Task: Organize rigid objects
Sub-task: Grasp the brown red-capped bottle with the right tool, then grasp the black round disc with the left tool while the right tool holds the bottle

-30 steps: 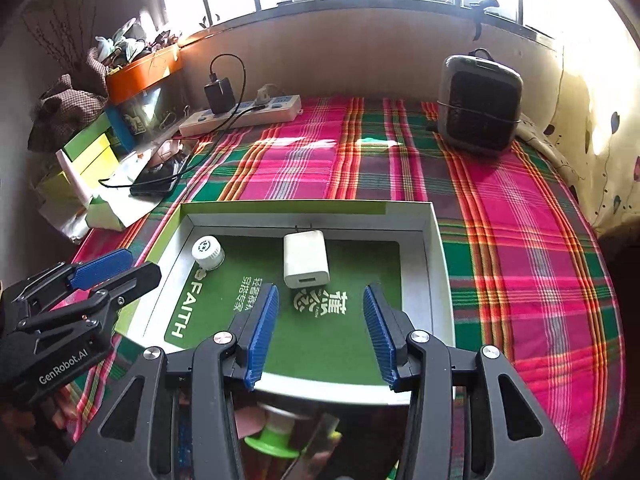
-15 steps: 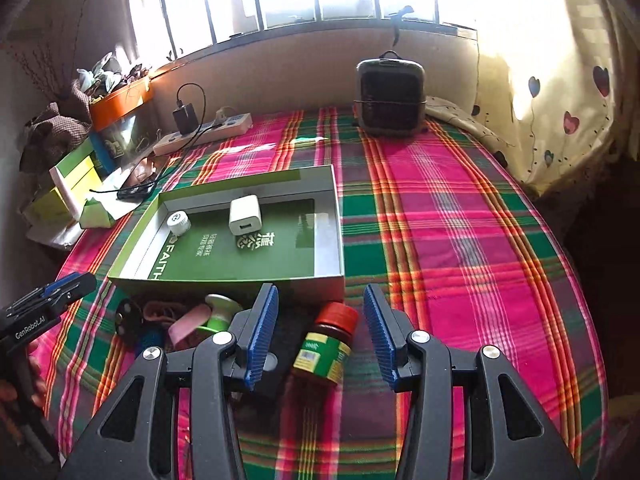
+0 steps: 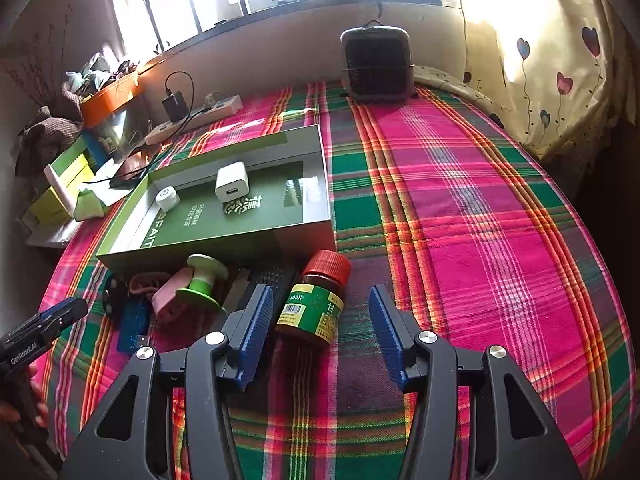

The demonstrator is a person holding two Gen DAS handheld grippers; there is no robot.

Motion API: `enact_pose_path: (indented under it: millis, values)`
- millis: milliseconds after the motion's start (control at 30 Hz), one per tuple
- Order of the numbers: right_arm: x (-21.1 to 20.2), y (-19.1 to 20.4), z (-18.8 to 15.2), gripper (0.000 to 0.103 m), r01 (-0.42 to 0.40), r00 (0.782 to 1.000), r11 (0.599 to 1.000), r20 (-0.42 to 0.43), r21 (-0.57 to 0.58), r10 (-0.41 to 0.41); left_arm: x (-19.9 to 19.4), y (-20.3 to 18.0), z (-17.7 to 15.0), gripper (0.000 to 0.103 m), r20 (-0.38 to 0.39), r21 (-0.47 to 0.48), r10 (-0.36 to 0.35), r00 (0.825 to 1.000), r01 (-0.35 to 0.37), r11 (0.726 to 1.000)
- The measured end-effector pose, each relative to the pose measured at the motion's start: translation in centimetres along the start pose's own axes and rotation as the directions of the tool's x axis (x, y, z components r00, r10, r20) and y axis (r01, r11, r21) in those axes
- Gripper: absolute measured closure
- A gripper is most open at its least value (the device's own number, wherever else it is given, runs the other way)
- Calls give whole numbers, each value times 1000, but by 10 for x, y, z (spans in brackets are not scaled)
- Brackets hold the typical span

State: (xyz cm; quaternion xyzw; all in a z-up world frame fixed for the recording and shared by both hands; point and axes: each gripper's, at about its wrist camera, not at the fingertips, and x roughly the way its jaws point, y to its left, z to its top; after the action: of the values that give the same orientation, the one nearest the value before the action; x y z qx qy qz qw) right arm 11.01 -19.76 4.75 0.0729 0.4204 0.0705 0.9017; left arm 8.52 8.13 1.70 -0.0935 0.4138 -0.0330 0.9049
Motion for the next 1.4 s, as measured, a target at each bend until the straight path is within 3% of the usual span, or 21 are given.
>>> enact_pose_path:
  millis: [700, 900, 1400]
  values:
    - [21, -20, 2, 52, 54, 997, 998, -56, -12, -55, 14, -21, 8, 57, -24, 34, -63, 998, 64, 997]
    - [20, -24, 2, 70, 63, 997, 998, -50, -18, -63, 22, -26, 11, 57, -33, 37, -50, 998, 52, 998]
    - [16, -38, 2, 70, 50, 998, 999, -44, 13, -49, 34, -27, 17, 57, -40, 31, -30, 999, 31, 999]
